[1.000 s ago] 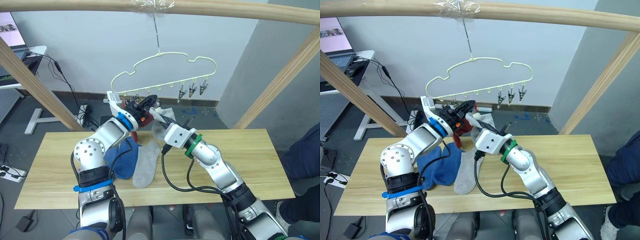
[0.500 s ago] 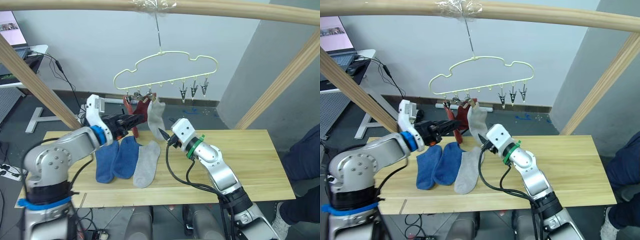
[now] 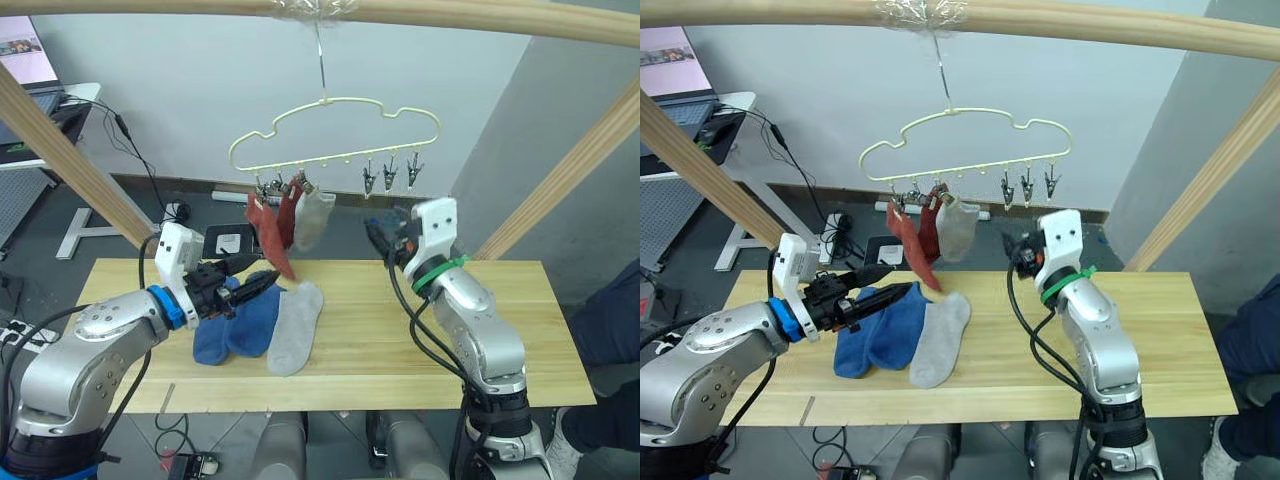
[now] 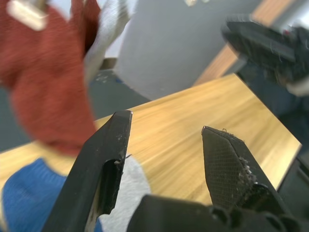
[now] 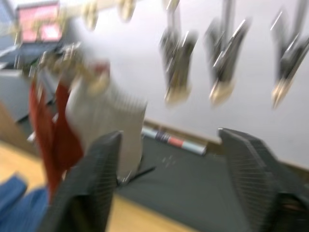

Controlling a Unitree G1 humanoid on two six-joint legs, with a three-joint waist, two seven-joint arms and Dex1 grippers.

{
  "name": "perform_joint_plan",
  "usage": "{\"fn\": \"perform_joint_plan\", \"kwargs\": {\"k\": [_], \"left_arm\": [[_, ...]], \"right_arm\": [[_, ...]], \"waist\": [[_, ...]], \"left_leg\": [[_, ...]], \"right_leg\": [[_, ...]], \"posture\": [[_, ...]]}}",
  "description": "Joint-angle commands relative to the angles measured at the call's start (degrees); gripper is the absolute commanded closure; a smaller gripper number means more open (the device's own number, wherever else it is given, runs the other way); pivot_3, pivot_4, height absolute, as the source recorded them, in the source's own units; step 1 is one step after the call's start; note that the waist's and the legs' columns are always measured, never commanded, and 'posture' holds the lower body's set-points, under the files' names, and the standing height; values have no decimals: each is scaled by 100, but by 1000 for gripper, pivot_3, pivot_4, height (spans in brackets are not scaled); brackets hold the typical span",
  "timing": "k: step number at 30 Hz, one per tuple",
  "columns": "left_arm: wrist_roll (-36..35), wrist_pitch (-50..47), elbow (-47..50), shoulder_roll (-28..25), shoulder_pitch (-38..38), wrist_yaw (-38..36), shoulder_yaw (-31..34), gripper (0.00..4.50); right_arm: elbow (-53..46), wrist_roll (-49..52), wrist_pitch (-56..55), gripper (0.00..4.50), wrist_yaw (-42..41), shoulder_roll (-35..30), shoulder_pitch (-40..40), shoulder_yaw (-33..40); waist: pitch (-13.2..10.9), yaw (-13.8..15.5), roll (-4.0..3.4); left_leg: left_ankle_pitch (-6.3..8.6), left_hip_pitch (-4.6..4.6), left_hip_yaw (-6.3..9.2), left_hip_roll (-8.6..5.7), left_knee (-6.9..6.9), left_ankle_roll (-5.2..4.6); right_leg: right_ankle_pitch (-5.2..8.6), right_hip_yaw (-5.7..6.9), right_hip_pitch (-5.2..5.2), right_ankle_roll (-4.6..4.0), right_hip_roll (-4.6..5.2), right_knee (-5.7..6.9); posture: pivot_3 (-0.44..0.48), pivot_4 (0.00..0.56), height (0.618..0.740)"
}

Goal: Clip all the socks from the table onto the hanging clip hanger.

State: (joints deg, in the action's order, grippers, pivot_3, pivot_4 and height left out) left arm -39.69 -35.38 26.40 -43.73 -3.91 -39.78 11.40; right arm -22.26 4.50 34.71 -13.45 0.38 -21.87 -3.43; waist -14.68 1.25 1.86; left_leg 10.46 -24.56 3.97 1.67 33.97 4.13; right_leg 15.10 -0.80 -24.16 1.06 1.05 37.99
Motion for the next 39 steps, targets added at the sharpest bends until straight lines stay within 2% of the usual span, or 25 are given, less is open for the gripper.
{"fn": "perform_joint_plan", "kwargs": {"k": [1, 8, 13, 18, 22, 27, 39], "left_arm": [[161, 426, 231, -95, -17, -373, 47, 1871], [355, 722, 30, 288, -712, -258, -26, 1871], [519, 976, -56, 366, -983, -332, -13, 1871], [510, 982, 93, 397, -896, -281, 18, 1871], [459, 886, 252, 547, -870, 59, 95, 1871], [436, 1220, 383, 483, -740, -274, 165, 1871], [522, 1404, 225, 543, -839, -194, 224, 1871]], "right_arm": [[-274, 73, 94, 1798, 347, 221, -225, -3], [187, 74, -97, 1798, 789, 565, -544, -5], [790, 144, -338, 1798, 921, 794, -874, 58], [1321, 330, -485, 1798, 1067, 959, -1209, 260], [1551, 421, -638, 1798, 1099, 984, -1468, 251], [1837, 493, -870, 1798, 1006, 1022, -1617, 39], [2396, 642, -1281, 1798, 1036, 1034, -2025, -9]], "waist": [[0, 5, 0], [0, 10, 1], [1, -4, 1], [1, 0, 1], [1, 6, 1], [2, 5, 1], [2, 15, 1]], "left_leg": [[0, 0, 0, 0, 0, 0], [-1, -4, -4, -8, 8, -1], [-1, -4, -5, -2, 9, -2], [-1, -4, -3, 1, 8, -2], [-1, -4, -3, -1, 12, -2], [-1, -2, -1, 2, 13, -2], [-2, -2, 0, 1, 22, -3]], "right_leg": [[0, 1, 0, 0, -1, 0], [-5, 2, 2, 9, -17, 0], [-6, 3, 1, 9, -27, 5], [-10, 4, 0, 3, -31, 8], [-12, 3, 1, 0, -29, 11], [-15, 5, 1, -5, -33, 16], [-22, 6, 3, -17, -34, 23]], "posture": [[138, 241, 740], [133, 237, 740], [141, 231, 740], [154, 224, 740], [164, 221, 740], [181, 221, 740], [202, 233, 740]]}}
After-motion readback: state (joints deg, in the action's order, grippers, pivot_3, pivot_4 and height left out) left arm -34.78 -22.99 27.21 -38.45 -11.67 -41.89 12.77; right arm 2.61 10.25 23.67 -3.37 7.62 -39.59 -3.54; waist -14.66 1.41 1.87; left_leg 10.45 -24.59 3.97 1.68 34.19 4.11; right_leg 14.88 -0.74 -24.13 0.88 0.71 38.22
